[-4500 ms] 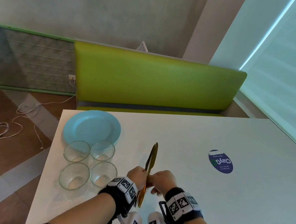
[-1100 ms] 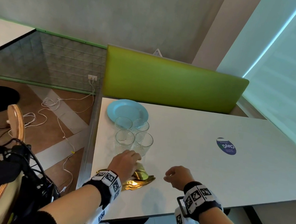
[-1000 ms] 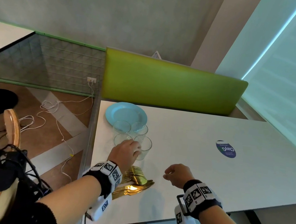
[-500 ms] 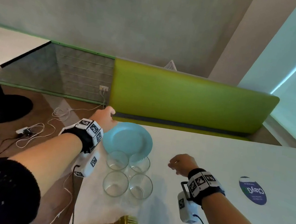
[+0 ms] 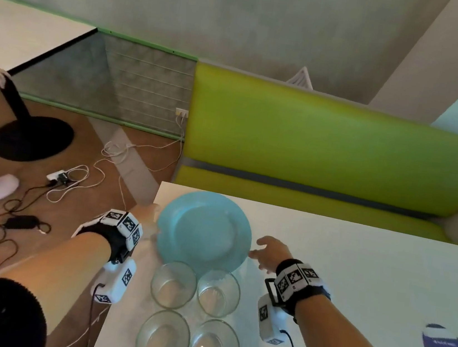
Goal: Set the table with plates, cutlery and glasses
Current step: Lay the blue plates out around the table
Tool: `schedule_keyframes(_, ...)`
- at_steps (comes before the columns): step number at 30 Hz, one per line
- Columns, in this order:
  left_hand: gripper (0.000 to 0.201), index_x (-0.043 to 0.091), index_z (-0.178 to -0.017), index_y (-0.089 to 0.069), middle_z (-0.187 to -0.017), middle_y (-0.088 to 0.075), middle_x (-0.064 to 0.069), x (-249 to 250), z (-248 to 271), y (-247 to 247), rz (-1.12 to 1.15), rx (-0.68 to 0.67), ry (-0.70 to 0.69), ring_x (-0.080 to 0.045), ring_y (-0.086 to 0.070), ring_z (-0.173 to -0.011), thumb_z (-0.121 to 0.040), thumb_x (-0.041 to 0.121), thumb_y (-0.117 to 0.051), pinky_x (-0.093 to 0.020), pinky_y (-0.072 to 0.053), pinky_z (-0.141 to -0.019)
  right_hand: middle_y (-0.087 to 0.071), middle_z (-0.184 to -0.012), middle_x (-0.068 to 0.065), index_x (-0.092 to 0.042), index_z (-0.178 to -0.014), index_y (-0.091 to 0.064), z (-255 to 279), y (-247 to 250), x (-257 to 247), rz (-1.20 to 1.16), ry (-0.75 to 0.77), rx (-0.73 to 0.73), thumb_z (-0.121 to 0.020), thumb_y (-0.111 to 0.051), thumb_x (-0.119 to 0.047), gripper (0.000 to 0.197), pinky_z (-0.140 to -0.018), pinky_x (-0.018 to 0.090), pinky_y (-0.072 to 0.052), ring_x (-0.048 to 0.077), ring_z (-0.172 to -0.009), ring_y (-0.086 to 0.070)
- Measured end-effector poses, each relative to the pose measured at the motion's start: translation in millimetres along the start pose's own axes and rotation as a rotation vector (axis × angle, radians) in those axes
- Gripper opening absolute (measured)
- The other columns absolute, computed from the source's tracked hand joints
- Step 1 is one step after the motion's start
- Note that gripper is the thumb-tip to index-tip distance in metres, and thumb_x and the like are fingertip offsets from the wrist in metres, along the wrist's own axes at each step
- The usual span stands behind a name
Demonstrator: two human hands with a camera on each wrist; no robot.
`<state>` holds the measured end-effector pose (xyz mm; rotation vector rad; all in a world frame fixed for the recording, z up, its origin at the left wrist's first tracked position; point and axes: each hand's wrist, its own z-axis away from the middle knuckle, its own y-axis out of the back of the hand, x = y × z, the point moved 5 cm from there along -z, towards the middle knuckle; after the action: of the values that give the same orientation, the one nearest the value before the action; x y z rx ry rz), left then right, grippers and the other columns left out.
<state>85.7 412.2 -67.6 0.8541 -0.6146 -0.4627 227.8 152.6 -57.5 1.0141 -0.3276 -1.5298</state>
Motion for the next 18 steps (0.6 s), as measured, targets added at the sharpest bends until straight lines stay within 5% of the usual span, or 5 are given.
schedule_keyframes(4,0.055,0.012,-0.134,-0.046,-0.129,-0.059,-0.008,8,-7,-10,-0.012,-0.114,-0.015,-0.024,-0.059,-0.11,-0.085,0.028,-0.065,-0.023,-0.047,-0.079,-0.058,-0.122,0.014,-0.012,-0.141,-0.033,-21,-18,0,-0.087,-0.043,-0.055,-0.089,-0.062,-0.026,0.061,-0.079,0.035,-0.054,0.027,-0.096,-0.065)
schedule_keyframes(7,0.072,0.015,-0.139,-0.038,-0.131,-0.058,-0.005,-4,-23,-22,0.079,-0.138,0.02,-0.023,-0.057,-0.117,-0.077,0.028,-0.072,-0.032,-0.048,-0.097,-0.06,-0.121,0.014,-0.011,-0.135,-0.038,-31,-26,-2,-0.133,-0.046,-0.091,-0.088,-0.062,-0.025,0.055,-0.064,0.031,-0.054,0.019,-0.074,-0.063)
schedule_keyframes(10,0.076,0.012,-0.141,-0.035,-0.129,-0.057,-0.008,-11,-35,-32,0.194,-0.179,0.046,-0.026,-0.057,-0.117,-0.075,0.016,-0.075,-0.039,-0.05,-0.097,-0.061,-0.119,0.014,-0.011,-0.131,-0.042,-40,-29,0,-0.14,-0.031,-0.085,-0.086,-0.064,-0.024,0.051,-0.052,0.023,-0.046,0.02,-0.077,-0.059)
schedule_keyframes(15,0.071,0.01,-0.14,-0.039,-0.127,-0.056,-0.012,-4,-36,-22,0.39,-0.165,0.047,-0.031,-0.056,-0.116,-0.077,-0.004,-0.07,-0.044,-0.054,-0.091,-0.059,-0.125,0.012,-0.011,-0.132,-0.044,-43,-27,2,-0.153,0.006,-0.001,-0.084,-0.067,-0.026,0.055,-0.089,0.031,-0.045,0.027,-0.111,-0.057)
schedule_keyframes(18,0.073,0.012,-0.143,-0.036,-0.13,-0.053,-0.014,10,-31,2,0.488,-0.127,0.002,-0.034,-0.056,-0.114,-0.079,-0.009,-0.066,-0.043,-0.055,-0.087,-0.061,-0.122,0.013,-0.012,-0.134,-0.042,-39,-17,-3,-0.212,0.031,0.047,-0.085,-0.066,-0.025,0.055,-0.089,0.028,-0.041,0.028,-0.115,-0.056)
